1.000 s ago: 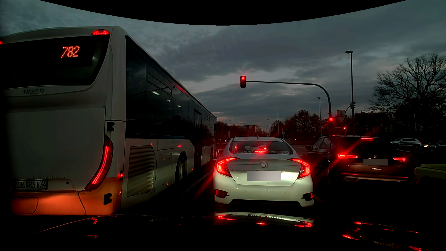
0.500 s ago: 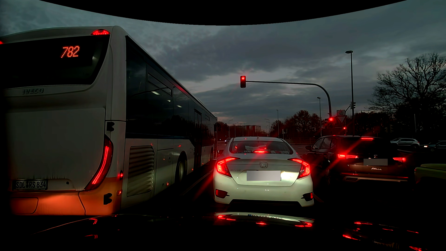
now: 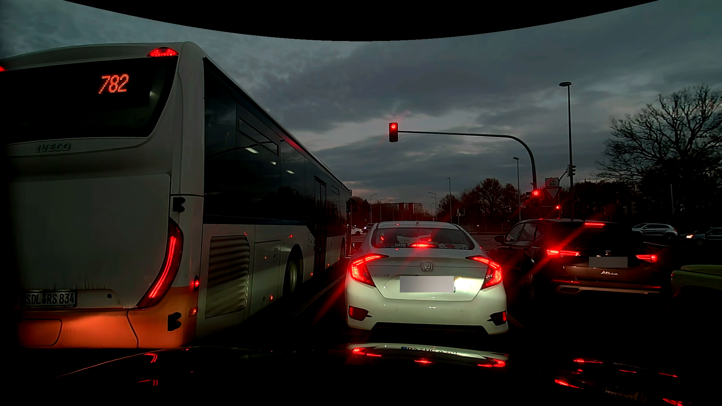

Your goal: Follow the waypoints while adhering to traffic rules and regulations

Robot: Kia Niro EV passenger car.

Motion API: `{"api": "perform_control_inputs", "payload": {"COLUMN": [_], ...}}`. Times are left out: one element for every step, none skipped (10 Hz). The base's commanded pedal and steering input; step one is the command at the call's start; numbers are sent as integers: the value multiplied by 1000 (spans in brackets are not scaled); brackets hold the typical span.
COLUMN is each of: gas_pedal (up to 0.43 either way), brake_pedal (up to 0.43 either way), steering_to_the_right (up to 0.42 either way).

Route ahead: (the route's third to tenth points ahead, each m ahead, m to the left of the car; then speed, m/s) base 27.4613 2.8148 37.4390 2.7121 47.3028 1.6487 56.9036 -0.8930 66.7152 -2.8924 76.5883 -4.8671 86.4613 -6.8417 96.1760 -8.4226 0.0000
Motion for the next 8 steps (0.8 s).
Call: {"api": "perform_control_inputs", "payload": {"gas_pedal": [0, 0, 0, 0, 0, 0, 0, 0], "brake_pedal": [366, 366, 366, 366, 366, 366, 366, 366], "steering_to_the_right": [14, 13, 13, 14, 13, 13, 14, 13]}}
